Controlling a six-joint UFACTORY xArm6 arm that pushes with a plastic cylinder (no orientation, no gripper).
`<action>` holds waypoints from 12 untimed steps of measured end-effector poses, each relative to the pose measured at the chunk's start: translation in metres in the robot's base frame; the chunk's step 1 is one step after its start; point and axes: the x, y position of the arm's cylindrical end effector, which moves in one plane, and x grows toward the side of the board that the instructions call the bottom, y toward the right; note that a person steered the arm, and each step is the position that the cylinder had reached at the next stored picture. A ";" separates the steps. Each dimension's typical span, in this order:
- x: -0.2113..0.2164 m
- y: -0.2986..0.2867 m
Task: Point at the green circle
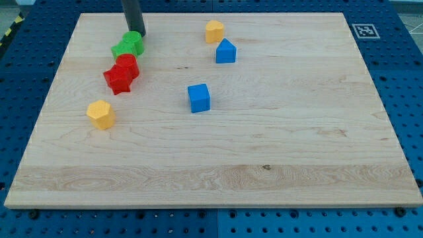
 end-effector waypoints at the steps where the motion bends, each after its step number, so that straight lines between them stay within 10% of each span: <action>1: -0.004 0.000; 5: -0.069 0.009; 12: 0.002 0.063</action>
